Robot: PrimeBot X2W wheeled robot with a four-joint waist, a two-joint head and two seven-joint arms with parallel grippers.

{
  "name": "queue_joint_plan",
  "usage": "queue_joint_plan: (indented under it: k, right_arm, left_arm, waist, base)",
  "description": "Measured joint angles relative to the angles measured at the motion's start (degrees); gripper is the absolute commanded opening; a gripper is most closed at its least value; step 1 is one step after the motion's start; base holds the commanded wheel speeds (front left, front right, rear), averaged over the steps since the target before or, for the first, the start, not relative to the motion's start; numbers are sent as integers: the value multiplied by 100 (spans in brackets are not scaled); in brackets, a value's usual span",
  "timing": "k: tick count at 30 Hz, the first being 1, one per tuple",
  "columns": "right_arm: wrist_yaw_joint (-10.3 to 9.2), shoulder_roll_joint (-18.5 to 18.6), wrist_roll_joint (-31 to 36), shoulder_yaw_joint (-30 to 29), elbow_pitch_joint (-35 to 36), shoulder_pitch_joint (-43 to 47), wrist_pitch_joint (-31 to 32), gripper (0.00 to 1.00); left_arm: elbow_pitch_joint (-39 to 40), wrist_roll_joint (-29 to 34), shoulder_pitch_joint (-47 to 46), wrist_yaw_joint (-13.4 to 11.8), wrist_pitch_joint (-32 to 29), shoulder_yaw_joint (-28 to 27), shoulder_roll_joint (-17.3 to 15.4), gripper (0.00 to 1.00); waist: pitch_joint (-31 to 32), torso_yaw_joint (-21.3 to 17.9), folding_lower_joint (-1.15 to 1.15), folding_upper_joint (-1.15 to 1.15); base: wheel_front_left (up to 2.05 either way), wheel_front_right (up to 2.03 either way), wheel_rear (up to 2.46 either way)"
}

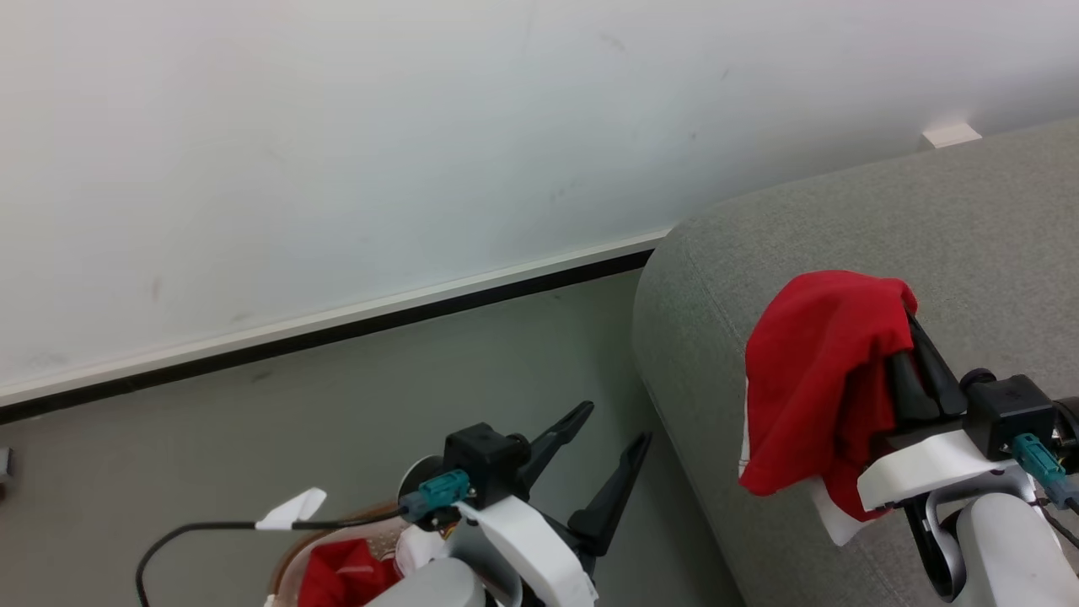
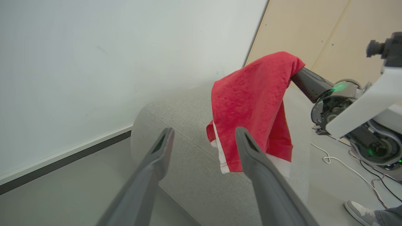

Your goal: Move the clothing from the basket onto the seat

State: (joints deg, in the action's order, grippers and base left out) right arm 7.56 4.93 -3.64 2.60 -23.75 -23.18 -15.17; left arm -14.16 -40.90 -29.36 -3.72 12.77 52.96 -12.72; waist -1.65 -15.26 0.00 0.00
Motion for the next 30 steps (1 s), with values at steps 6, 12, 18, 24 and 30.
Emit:
queue_joint_plan:
  k: [6,12,18,24,30]
  right_arm:
    - [0,187,-121,-225,-16,-50,0,0]
    - [0,614,-268,-666,-299,-705,102,0]
    - [0,1123,-296,-1104,-492,-1665,322,0]
    - [0,1684,-192,-1961,-877,-2827,559,0]
    - [-1,1971,492,-3077,-1514,-3174,516,0]
  left_arm:
    - [46,109,-252,94,-62,157,98,100]
    - [100,267,-633,281,-151,299,126,100]
    - [197,479,-1152,432,-219,352,185,100]
    - [281,702,-1722,555,-256,337,250,100]
    - [233,770,-1972,580,-214,332,305,100]
  waist:
    - [-281,66,0,0]
    - [-780,344,0,0]
    - [-1367,638,0,0]
    - [-2217,990,1,0]
    - [-2935,1303,2,0]
  base:
    - [0,0,0]
    - [0,0,0]
    - [0,0,0]
    - [0,0,0]
    - [0,0,0]
